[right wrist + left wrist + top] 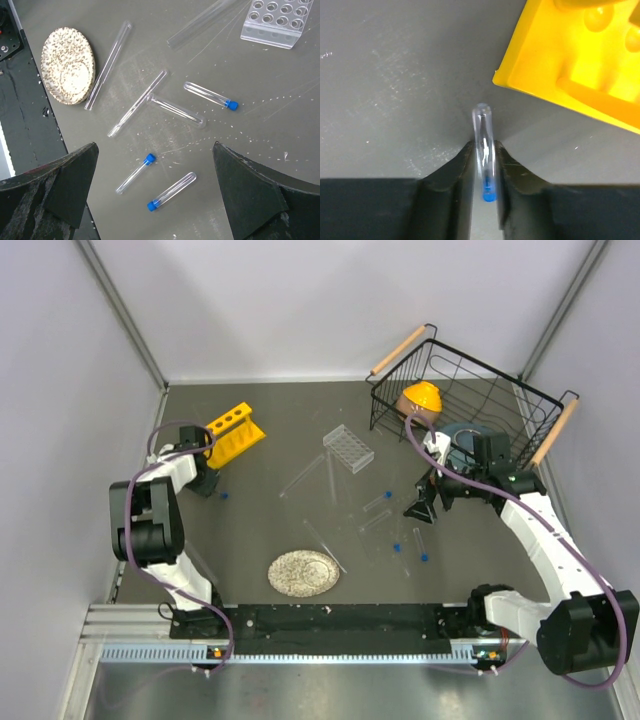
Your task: Organize the chemistry lab equipment
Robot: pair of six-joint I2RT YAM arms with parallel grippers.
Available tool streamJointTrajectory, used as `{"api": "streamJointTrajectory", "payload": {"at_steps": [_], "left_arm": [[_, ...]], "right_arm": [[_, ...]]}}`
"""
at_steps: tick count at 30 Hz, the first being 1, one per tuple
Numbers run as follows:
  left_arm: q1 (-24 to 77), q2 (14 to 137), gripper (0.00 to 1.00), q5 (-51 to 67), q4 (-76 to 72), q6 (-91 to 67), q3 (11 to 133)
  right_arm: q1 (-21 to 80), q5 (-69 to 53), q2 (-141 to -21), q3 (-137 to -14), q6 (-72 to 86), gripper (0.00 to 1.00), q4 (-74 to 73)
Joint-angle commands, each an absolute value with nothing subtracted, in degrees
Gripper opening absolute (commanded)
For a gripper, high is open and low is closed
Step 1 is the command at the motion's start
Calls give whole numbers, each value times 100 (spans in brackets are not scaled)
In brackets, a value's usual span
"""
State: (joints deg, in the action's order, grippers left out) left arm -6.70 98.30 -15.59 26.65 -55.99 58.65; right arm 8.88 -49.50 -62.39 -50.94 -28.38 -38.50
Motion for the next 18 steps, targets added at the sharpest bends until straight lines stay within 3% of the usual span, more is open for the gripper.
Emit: {"api": "streamJointTrajectory", "payload": {"at_steps": [1,3,7,12,18], "left_arm": [[-686,9941,17,-1573,2804,-5608,5775],[-685,9897,7,-1503,2795,-5529,5722],[-686,9581,1,-1144,2672,-5327,5423],[-659,8547,0,-144,2505,-5159,4906],[-633,6761,0,1237,2320,-4966,4352]], "right_arm": [[958,-5054,-6135,-5036,-2821,99,-3639],[958,-5062,-6117,-5036,-2830,99,-3639],[958,-5071,-6100,-5062,-2847,99,-3674],[1089,-5193,-6161,-5491,-3523,99,-4384],[1169,-6272,-6468,-6309,-5824,99,-6183]]}}
